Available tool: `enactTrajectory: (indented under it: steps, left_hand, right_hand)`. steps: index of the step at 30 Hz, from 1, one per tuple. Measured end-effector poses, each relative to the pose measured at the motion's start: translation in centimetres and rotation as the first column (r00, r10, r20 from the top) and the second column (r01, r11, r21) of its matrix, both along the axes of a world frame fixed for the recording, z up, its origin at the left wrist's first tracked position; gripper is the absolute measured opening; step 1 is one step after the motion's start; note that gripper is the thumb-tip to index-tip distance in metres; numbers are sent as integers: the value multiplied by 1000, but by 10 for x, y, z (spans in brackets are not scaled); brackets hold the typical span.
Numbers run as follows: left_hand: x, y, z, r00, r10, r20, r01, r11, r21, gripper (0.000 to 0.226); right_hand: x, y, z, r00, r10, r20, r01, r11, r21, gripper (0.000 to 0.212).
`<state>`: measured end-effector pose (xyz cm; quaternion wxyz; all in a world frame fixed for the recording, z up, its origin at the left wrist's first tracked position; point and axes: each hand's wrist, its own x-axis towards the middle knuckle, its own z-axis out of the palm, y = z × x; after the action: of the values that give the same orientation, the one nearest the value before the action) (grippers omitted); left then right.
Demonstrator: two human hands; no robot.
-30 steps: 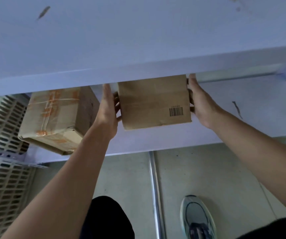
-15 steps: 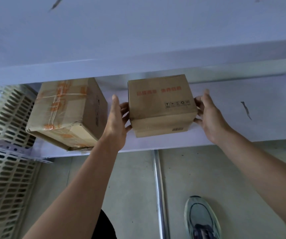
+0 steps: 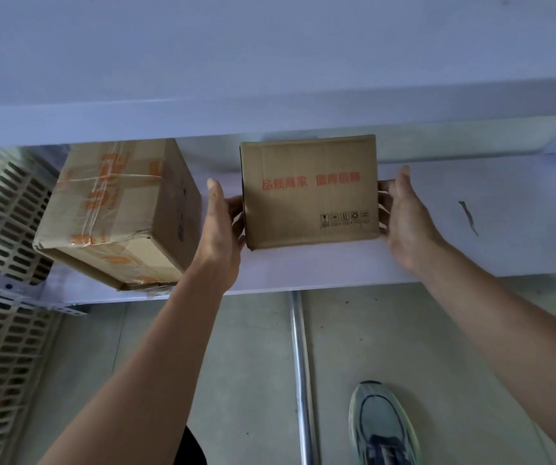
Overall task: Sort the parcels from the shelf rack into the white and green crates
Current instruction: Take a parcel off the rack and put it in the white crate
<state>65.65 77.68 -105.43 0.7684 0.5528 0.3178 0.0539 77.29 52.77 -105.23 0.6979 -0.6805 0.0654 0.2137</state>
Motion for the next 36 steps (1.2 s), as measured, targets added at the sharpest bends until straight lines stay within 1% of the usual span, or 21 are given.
enactTrajectory:
  steps: [5,7,10,13,16,20,24,27,30,36]
  left_hand:
    - [-2,0,-7,1000,12,0,-12,1000,12,81]
    - [-4,-2,-13,1000,24,4,-24,1000,-9,75]
    - [-10,-11,-18,1000,-12,-13,12,1000,9,73]
    - [-12,-15,-23,998,-64,-26,65,997,32,74]
    - [-10,-16,-23,995,-96,-4,96,995,24,75]
    - [-7,-17,-22,991,-116,65,116,993,5,79]
    - [-12,-17,-17,975,-143,171,143,990,13,79]
    - [-16,-20,-12,963,-146,227,143,989,33,76]
    - [-17,-24,-7,962,-144,233,132,989,67,73]
    - [-20,-23,2,974,-140,179,128,989,75,74]
  right_hand:
    - [-5,4,-9,999,-48,-10,49,987,153,58]
    - [-8,5,-15,999,-48,-21,51,985,166,55]
    - [-15,4,-22,999,-15,-34,19,995,95,55]
    - [-23,4,-26,999,31,-37,-32,999,-11,70]
    - [-25,5,-27,997,66,-39,-67,997,-30,64]
    - [-25,8,-26,996,63,-61,-61,998,33,65]
    - [-25,5,-27,1000,-7,-29,12,985,174,64]
    - [-25,7,-26,999,-37,10,33,969,245,65]
    - [-25,12,-23,997,-70,12,64,958,281,67]
    - [-37,19,-10,998,-49,-49,60,964,258,73]
